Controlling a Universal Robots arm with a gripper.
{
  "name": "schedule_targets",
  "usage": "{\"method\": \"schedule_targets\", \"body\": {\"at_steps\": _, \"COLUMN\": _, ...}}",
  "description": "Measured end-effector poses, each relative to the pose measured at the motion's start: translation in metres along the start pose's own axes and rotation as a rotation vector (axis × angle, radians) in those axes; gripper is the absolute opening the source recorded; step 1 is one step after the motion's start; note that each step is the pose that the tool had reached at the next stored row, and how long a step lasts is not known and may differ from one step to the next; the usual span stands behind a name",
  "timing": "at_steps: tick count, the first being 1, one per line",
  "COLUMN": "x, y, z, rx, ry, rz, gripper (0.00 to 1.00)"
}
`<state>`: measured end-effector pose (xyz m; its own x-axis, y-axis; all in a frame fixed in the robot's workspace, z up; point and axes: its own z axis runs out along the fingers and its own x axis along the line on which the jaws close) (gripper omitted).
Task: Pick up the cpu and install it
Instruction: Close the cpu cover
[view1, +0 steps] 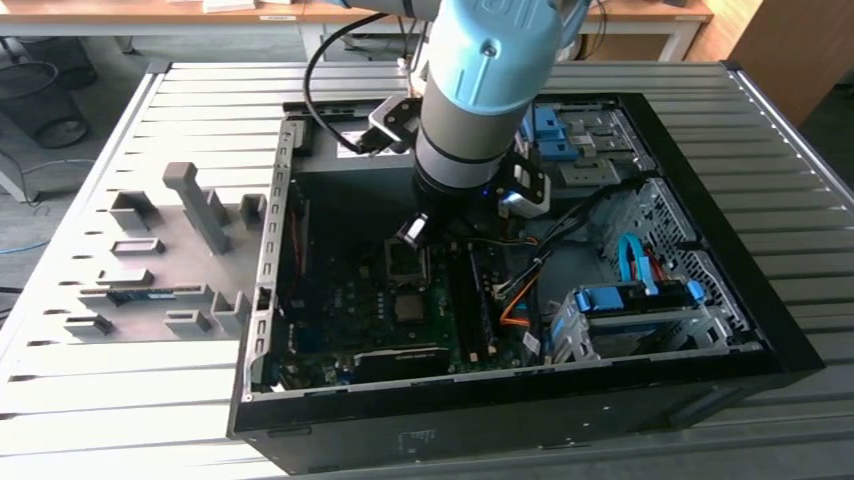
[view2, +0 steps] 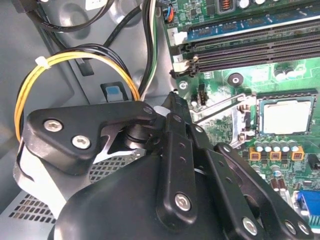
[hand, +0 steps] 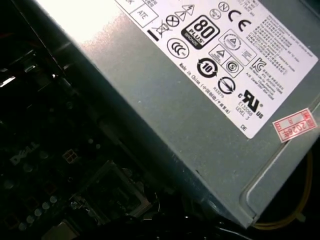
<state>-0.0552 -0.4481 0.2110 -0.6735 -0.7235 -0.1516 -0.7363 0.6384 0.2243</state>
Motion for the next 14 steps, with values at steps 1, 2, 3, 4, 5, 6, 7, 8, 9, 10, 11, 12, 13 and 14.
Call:
{"method": "schedule_targets", "body": {"at_steps": 1, "x": 0.0002, "y": -0.0002, "z": -0.0003, "rx": 0.0, "ry": -0.0001, "rz": 0.0, "gripper": 0.1}}
{"method": "schedule_targets", "body": {"at_steps": 2, "x": 0.0005, "y": -0.0004, "z": -0.0005, "rx": -0.0001, "ry": -0.0002, "rz": 0.0, "gripper": 0.1}}
{"method": "schedule_targets", "body": {"at_steps": 3, "x": 0.0008, "y": -0.0007, "z": -0.0006, "rx": -0.0001, "ry": -0.0003, "rz": 0.0, "gripper": 0.1}}
{"method": "schedule_targets", "body": {"at_steps": 4, "x": 0.0011, "y": -0.001, "z": -0.0009, "rx": -0.0001, "ry": -0.0003, "rz": 0.0, "gripper": 0.1}}
{"method": "schedule_targets", "body": {"at_steps": 5, "x": 0.0014, "y": -0.0012, "z": -0.0011, "rx": -0.0001, "ry": -0.0002, "rz": 0.0, "gripper": 0.1}}
{"method": "schedule_targets", "body": {"at_steps": 6, "x": 0.0016, "y": -0.0013, "z": -0.0015, "rx": 0.0, "ry": 0.0, "rz": 0.0, "gripper": 0.1}}
{"method": "schedule_targets", "body": {"at_steps": 7, "x": 0.0018, "y": -0.0014, "z": -0.002, "rx": 0.0, "ry": 0.0, "rz": 0.0, "gripper": 0.1}}
{"method": "schedule_targets", "body": {"at_steps": 8, "x": 0.0019, "y": -0.0015, "z": -0.0024, "rx": 0.0, "ry": -0.0001, "rz": 0.0, "gripper": 0.1}}
{"method": "schedule_targets", "body": {"at_steps": 9, "x": 0.002, "y": -0.0016, "z": -0.0031, "rx": -0.0001, "ry": -0.0003, "rz": 0.0, "gripper": 0.1}}
{"method": "schedule_targets", "body": {"at_steps": 10, "x": 0.0021, "y": -0.0016, "z": -0.0038, "rx": 0.0, "ry": -0.0002, "rz": 0.0, "gripper": 0.1}}
{"method": "schedule_targets", "body": {"at_steps": 11, "x": 0.0022, "y": -0.0016, "z": -0.0047, "rx": 0.0, "ry": -0.0002, "rz": 0.0, "gripper": 0.1}}
{"method": "schedule_targets", "body": {"at_steps": 12, "x": 0.0023, "y": -0.0016, "z": -0.0056, "rx": -0.0001, "ry": -0.0002, "rz": 0.0, "gripper": 0.1}}
{"method": "schedule_targets", "body": {"at_steps": 13, "x": 0.0024, "y": -0.0016, "z": -0.0064, "rx": -0.0001, "ry": -0.0003, "rz": 0.0, "gripper": 0.1}}
{"method": "schedule_targets", "body": {"at_steps": 14, "x": 0.0026, "y": -0.0017, "z": -0.0072, "rx": -0.0001, "ry": -0.0004, "rz": 0.0, "gripper": 0.1}}
